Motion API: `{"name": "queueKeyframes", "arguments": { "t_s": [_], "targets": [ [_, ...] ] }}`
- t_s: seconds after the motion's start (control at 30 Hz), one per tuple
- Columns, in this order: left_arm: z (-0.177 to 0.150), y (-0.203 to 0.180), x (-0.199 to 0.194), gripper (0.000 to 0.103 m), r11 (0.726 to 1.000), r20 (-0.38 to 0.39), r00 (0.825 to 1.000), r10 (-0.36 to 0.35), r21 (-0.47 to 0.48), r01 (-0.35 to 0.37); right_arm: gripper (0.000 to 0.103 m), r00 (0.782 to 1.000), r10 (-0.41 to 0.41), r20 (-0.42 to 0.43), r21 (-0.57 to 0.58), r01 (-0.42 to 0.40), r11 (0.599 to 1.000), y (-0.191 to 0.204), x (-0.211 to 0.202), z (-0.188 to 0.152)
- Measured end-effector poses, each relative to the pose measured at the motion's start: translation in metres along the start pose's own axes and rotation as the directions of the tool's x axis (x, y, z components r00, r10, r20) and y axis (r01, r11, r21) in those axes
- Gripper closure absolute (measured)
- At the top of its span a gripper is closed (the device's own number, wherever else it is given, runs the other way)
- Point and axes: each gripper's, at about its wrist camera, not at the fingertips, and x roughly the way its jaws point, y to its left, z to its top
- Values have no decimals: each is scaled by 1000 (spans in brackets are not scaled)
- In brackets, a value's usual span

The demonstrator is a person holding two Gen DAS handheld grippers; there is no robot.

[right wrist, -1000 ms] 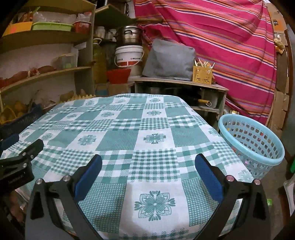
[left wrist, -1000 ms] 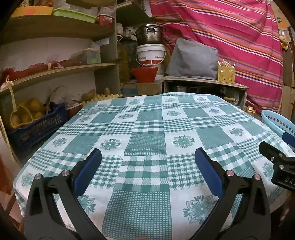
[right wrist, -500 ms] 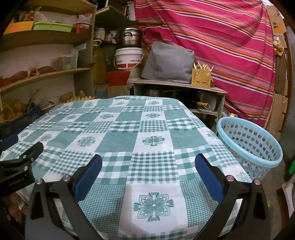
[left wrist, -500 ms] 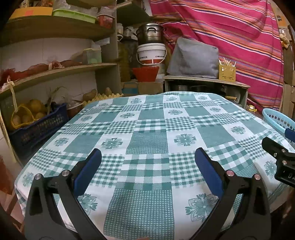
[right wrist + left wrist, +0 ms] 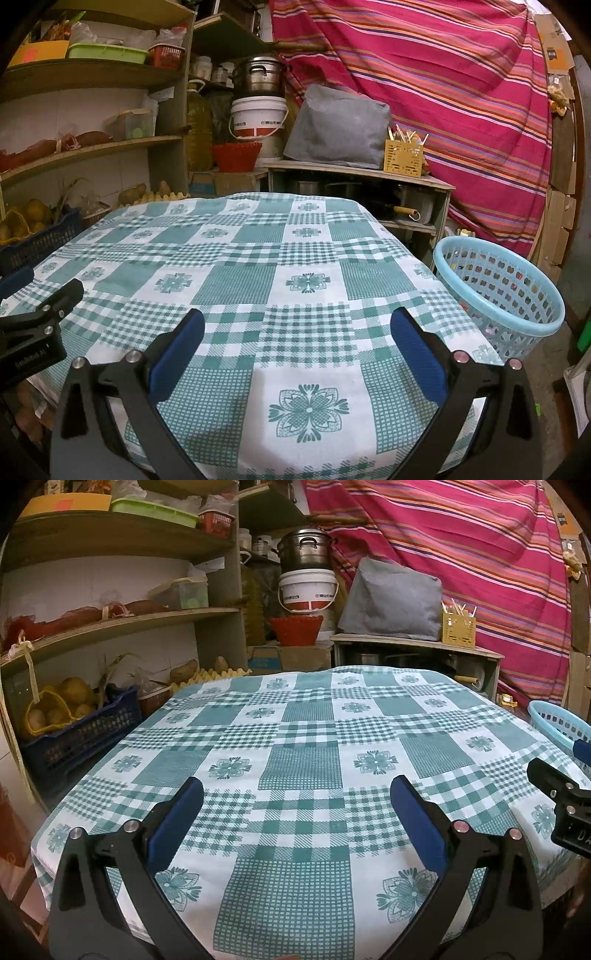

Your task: Collect trash

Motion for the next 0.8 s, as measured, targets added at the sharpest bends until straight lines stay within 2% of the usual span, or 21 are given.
{"name": "queueKeyframes", "arguments": {
  "t_s": [0.8],
  "targets": [
    [4, 1, -2, 5, 1000, 8, 1000, 13, -14, -13, 5, 1000, 3, 0, -12, -3, 1000, 1, 0, 1]
  ]
}}
